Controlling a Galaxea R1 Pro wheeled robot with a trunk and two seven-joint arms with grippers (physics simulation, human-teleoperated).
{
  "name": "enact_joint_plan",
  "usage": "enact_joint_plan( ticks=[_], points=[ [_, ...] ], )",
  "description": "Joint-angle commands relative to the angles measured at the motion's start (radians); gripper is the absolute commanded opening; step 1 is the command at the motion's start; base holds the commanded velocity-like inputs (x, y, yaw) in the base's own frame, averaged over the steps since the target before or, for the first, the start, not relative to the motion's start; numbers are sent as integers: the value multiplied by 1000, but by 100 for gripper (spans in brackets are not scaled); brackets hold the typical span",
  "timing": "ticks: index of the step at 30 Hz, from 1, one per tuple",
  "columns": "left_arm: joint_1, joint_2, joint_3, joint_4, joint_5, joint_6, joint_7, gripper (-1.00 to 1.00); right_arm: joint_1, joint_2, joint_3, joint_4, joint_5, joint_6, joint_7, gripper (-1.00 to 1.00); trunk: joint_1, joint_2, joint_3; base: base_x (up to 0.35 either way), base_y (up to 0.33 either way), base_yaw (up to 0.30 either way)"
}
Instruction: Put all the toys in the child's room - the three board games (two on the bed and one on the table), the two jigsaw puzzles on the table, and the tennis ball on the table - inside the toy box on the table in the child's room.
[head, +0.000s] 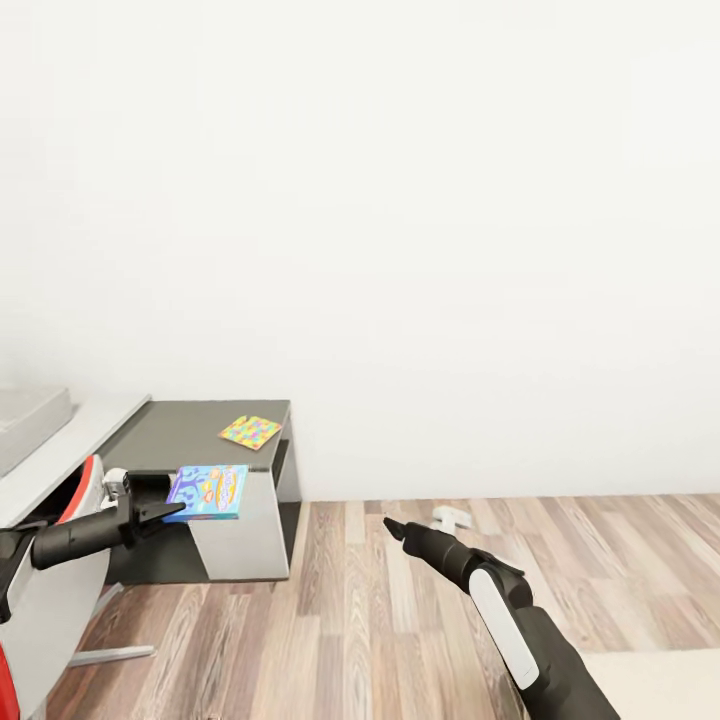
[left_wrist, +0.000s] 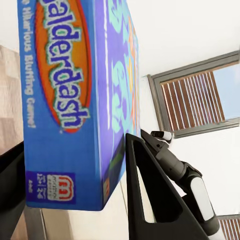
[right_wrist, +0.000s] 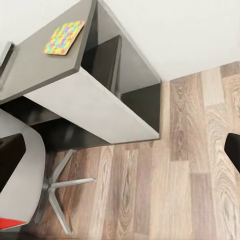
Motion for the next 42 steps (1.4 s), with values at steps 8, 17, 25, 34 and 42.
enact_joint_plan(
  ticks=[8, 17, 25, 34, 42],
  points=[
    [-1, -1, 2, 0, -1, 10, -5, -100, -1, 1, -1, -1, -2, 5, 2, 100, 1, -2, -2, 1, 0, 292],
    [-1, -1, 2, 0, -1, 10, -5, -100, -1, 9, -1, -1, -1, 6, 2, 100, 1, -2, -2, 143, 0, 292],
    [-1, -1, 2, 0, -1, 10, -5, -100, -1, 11, -1, -1, -1, 6, 2, 100, 1, -2, -2, 318, 0, 292],
    [-1, -2, 3, 0, 0, 10, -5, -100, -1, 11, -1, -1, -1, 6, 2, 100, 1, -2, -2, 294, 0, 292],
    [-1, 18, 23, -1, 7, 20, -5, -100, -1, 11, -1, -1, -1, 6, 2, 100, 1, -2, -2, 47, 0, 292]
  ],
)
